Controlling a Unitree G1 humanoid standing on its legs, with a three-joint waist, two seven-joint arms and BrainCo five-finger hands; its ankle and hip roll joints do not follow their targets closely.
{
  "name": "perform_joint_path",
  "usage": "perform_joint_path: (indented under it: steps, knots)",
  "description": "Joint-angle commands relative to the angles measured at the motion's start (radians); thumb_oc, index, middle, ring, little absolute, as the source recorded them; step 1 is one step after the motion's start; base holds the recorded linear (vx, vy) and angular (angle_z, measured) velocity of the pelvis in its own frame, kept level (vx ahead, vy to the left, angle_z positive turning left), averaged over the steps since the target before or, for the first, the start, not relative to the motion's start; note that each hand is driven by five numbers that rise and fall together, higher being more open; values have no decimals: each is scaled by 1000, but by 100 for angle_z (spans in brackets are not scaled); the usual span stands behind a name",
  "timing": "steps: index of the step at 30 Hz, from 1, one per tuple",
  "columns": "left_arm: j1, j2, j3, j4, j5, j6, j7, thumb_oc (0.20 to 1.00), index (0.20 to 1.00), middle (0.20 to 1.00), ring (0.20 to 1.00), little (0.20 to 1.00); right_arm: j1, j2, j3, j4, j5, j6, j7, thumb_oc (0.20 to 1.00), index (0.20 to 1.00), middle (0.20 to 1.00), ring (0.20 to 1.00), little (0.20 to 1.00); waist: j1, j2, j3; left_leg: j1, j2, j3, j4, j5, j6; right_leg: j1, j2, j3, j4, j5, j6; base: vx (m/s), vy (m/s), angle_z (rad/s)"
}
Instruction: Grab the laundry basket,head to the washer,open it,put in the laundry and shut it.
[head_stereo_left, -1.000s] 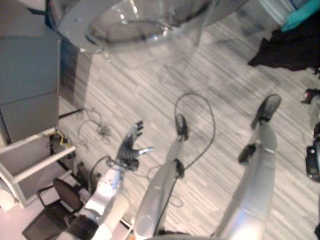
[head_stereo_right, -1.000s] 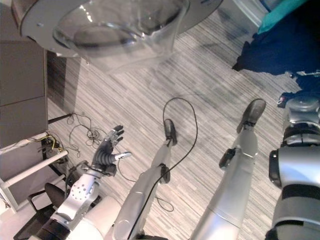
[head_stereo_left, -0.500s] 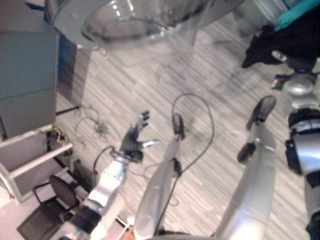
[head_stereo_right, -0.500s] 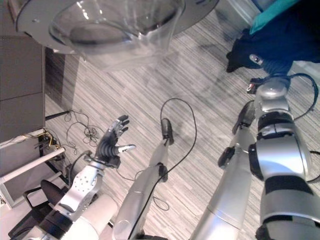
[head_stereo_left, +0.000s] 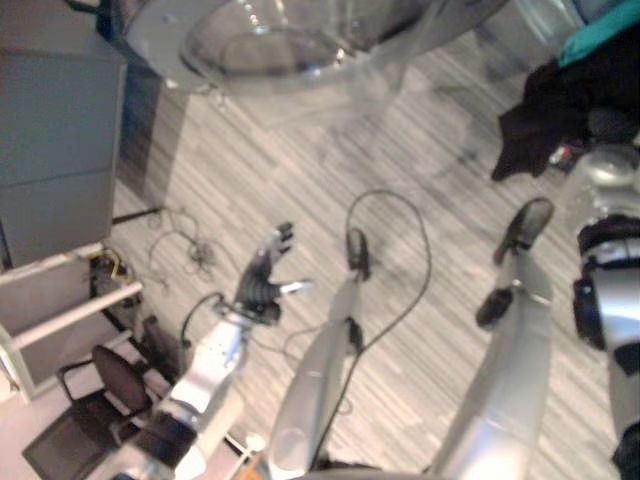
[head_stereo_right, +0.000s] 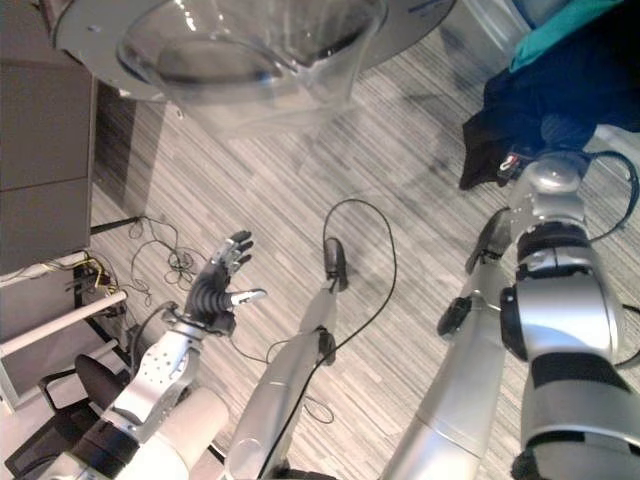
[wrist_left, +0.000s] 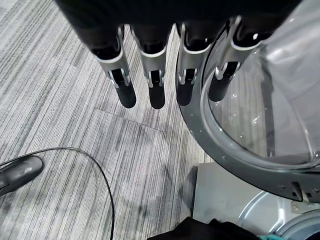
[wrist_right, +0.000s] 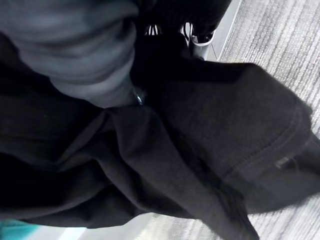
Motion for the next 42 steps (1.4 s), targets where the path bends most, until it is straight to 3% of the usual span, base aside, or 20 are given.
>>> perform_joint_path:
  steps: [1,7,10,12,15,17,18,21,22,27,31,32,35,37,42]
  knots:
    - [-5,7,-30,1,-14,-22,23,1000,1000,1000,1000,1000,-146,-177,11,-254,-10,-219,-123,200,200,200,200,200,-61,68,29,184,98,-80,11,-134,-74,23,44,57,88,-53,174,0,0,0]
    - [-1,36,-11,12,-36,-15,18,1000,1000,1000,1000,1000,-106,-177,-103,-537,5,-320,-213,200,200,200,200,200,-98,10,5,276,123,-96,11,-156,-67,156,43,38,31,-57,171,38,-21,-2]
    - [21,65,-15,7,-51,-8,4,1000,1000,1000,1000,1000,-154,-205,-107,-579,-20,-325,-256,200,200,200,200,200,-98,-13,-18,316,131,-106,11,-163,-66,211,42,26,20,-72,166,28,-48,0]
    - [40,87,-20,-4,-65,-8,-12,1000,1000,1000,1000,1000,-216,-242,-60,-519,-53,-294,-271,200,200,200,200,200,-93,-20,-30,337,137,-108,11,-167,-65,228,42,23,24,-79,165,31,-25,-6]
    - [53,120,-34,-24,-79,-8,-26,1000,1000,1000,1000,1000,-342,-304,85,-324,-124,-196,-263,200,200,200,200,200,-73,-30,-46,344,136,-112,11,-165,-66,229,41,26,34,-85,164,-9,-12,4]
    - [50,134,-42,-34,-79,-12,-42,1000,1000,1000,1000,1000,-427,-333,250,-71,-88,-126,-112,238,238,238,238,238,-50,-33,-56,335,134,-110,11,-159,-71,209,38,32,45,-83,163,-23,-22,4]
    - [48,127,-41,-35,-80,-12,-43,1000,1000,1000,1000,1000,-456,-334,275,-50,-78,-132,-99,432,432,432,432,432,-50,-29,-56,332,133,-108,11,-159,-71,203,38,35,47,-84,163,0,0,0]
    - [47,125,-40,-34,-80,-12,-43,1000,1000,1000,1000,1000,-463,-334,282,-47,-77,-132,-98,432,432,432,432,432,-51,-27,-56,331,133,-108,11,-159,-71,202,38,35,48,-84,163,1,-1,1]
    - [38,118,-39,-40,-65,0,-55,1000,1000,1000,1000,1000,-372,-242,325,78,-70,-75,33,1000,1000,1000,1000,1000,-55,-22,-41,310,135,-99,11,-155,-74,159,48,46,63,-75,162,-27,18,-7]
    - [53,91,-51,-30,-51,-1,-44,1000,1000,1000,1000,1000,-166,-113,197,-16,-107,-125,-14,1000,1000,1000,1000,1000,-61,-11,-41,295,135,-90,11,-155,-72,132,55,54,70,-66,162,-18,25,-12]
    - [55,80,-36,-19,-23,-13,-28,1000,1000,1000,1000,1000,6,-70,157,-299,-225,-163,-70,1000,1000,1000,1000,1000,-69,-8,-33,302,132,-90,11,-157,-67,138,56,54,68,-55,163,-35,17,-2]
    - [59,76,-23,-11,-17,-25,-26,1000,1000,1000,1000,1000,90,-71,143,-448,-329,-173,-96,1000,1000,1000,1000,1000,-77,-13,-31,308,130,-92,11,-159,-64,153,55,50,57,-49,164,0,0,0]
    - [65,87,-15,-11,-1,-37,-20,1000,1000,1000,1000,1000,167,-54,115,-574,-407,-175,-111,1000,1000,1000,1000,1000,-82,-20,-31,319,130,-95,11,-165,-60,175,53,46,39,-37,168,-8,12,2]
    - [83,101,0,-9,11,-39,-26,1000,1000,1000,1000,1000,286,-37,106,-768,-523,-178,-98,1000,1000,1000,1000,1000,-99,-36,-33,344,129,-96,11,-178,-53,213,42,39,-1,-11,177,-16,40,4]
    - [111,126,12,-16,15,-37,-33,1000,1000,1000,1000,1000,342,-2,83,-841,-592,-164,-102,1000,1000,1000,1000,1000,-108,-50,-38,371,120,-97,11,-194,-39,268,30,37,-59,16,186,-4,41,-1]
